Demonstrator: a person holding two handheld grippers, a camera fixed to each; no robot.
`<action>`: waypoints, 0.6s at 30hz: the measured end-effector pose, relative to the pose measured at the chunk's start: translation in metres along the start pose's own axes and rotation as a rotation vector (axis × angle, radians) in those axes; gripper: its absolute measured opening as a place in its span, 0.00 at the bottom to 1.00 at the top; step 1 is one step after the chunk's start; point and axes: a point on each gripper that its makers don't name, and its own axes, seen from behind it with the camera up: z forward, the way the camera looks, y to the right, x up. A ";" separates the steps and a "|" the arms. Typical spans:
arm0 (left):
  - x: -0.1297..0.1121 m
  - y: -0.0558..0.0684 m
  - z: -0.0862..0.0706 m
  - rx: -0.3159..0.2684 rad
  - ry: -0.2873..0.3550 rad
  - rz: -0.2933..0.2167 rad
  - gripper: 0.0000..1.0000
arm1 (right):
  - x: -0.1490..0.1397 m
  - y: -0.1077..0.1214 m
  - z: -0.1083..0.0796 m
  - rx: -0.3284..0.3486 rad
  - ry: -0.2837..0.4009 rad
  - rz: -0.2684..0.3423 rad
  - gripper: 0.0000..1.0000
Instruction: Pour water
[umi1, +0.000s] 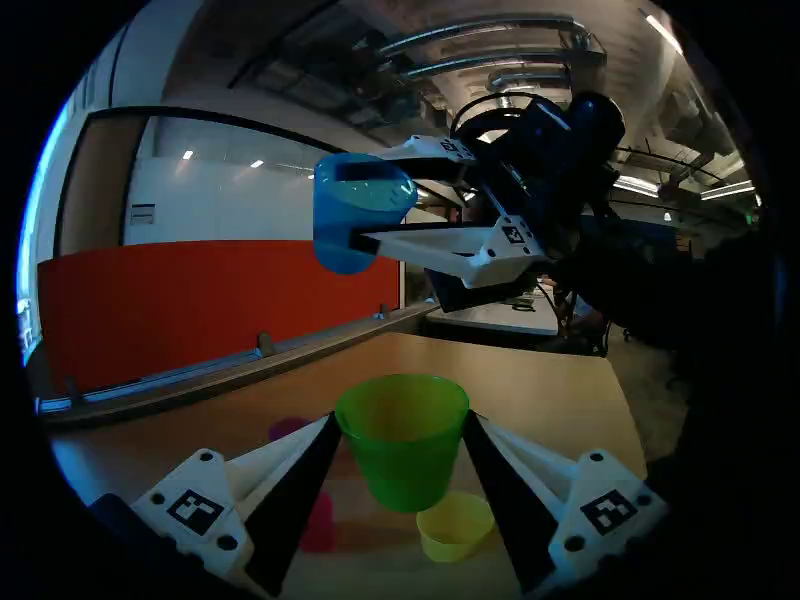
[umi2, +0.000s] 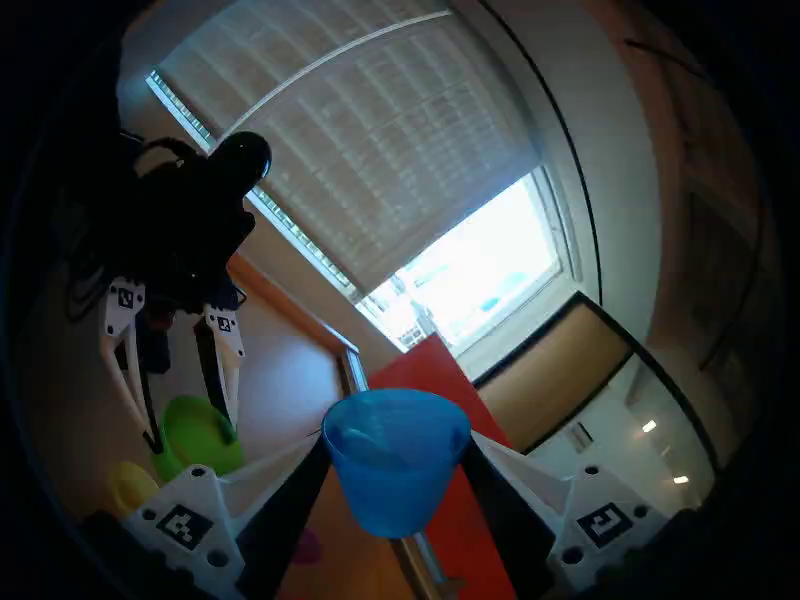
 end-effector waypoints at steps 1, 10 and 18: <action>0.000 0.000 0.000 -0.001 0.000 0.000 0.88 | 0.000 0.000 0.001 0.000 -0.002 -0.012 0.91; 0.001 0.002 0.002 -0.005 0.002 0.000 0.88 | -0.001 -0.001 0.004 0.006 -0.013 -0.083 0.90; 0.002 0.000 0.002 -0.001 0.001 -0.001 0.88 | -0.001 0.001 0.006 0.004 -0.021 -0.138 0.91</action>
